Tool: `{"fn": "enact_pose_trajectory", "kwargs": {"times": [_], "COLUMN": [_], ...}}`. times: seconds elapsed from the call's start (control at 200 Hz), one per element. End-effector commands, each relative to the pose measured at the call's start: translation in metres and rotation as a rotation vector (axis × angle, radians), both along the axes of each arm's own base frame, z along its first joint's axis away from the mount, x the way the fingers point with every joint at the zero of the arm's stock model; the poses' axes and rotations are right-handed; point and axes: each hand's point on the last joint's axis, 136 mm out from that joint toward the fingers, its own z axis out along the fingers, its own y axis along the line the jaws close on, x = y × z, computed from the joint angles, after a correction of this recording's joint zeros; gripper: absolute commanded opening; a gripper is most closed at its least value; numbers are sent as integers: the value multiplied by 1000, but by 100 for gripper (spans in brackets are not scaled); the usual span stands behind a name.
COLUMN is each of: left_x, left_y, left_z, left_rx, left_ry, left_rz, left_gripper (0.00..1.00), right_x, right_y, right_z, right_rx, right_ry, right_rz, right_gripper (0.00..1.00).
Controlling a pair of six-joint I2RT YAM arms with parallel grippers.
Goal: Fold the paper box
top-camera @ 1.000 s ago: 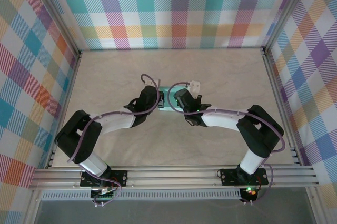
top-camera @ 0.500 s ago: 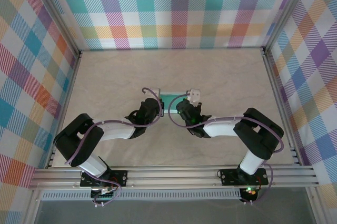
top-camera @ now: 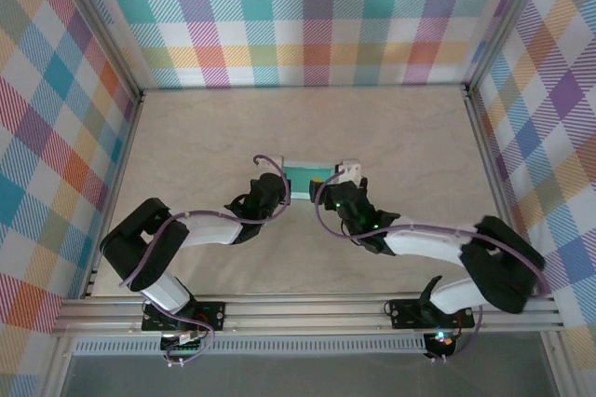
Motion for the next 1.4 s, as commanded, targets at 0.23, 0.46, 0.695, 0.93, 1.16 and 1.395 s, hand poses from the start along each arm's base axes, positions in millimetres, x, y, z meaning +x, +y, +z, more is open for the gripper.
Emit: {"fn": "enact_pose_trajectory", "kwargs": {"times": [0.23, 0.46, 0.695, 0.93, 1.16, 1.395], "left_x": [-5, -7, -21, -60, -90, -72], "left_y": [-6, -13, -4, 1, 15, 36], "left_z": [-16, -20, -10, -14, 36, 84], "left_rx": [48, 43, 26, -13, -117, -217], "left_ry": [23, 26, 18, 82, 90, 196], "left_rz": [-30, -61, -63, -159, -190, -32], "left_gripper": [0, 4, 51, 88, 100, 100], "right_x": [7, 42, 52, 52, 49, 47], "right_y": [-13, 9, 20, 17, 13, 6], "right_z": [38, 9, -21, -41, -56, -70], "right_rx": [183, 183, 214, 185, 143, 129], "right_ry": [325, 518, 610, 652, 625, 625], "right_rz": [116, 80, 62, 37, 68, 73], "right_gripper": [95, 93, 92, 92, 100, 100]}}
